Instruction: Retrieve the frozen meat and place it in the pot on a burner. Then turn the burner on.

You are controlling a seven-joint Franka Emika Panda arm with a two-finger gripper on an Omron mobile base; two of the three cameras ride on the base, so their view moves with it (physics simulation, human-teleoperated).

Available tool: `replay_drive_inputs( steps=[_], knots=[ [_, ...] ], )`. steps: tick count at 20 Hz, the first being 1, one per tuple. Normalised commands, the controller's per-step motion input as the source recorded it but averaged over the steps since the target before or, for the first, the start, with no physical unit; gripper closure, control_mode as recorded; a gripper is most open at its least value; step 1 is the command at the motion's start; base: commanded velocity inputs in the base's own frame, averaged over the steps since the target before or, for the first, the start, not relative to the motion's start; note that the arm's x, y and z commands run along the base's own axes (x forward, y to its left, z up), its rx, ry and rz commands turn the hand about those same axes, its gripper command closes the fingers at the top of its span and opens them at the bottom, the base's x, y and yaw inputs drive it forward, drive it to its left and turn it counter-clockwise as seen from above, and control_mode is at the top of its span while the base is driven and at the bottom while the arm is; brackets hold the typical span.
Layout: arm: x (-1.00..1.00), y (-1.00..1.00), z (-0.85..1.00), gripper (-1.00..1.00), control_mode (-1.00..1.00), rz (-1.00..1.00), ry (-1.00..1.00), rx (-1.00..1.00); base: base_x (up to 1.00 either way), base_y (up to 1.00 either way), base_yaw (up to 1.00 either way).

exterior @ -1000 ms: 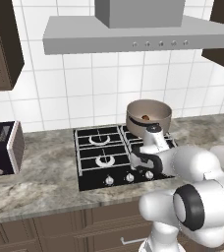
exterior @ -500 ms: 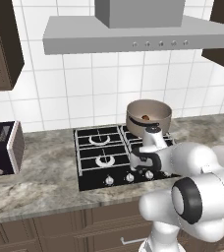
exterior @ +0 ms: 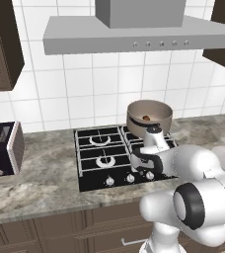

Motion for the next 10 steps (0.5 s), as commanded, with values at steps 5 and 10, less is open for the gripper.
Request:
replay_drive_inputs(
  steps=[5, 10],
  knots=[
    [-0.02, 0.0, -0.06, -1.0, -1.0, 0.0, 0.0, 0.0, 0.0, 0.0, 0.0],
    [-0.11, 0.0, -0.07, -1.0, -1.0, 0.0, 0.0, 0.0, 0.0, 0.0, 0.0]
  ],
)
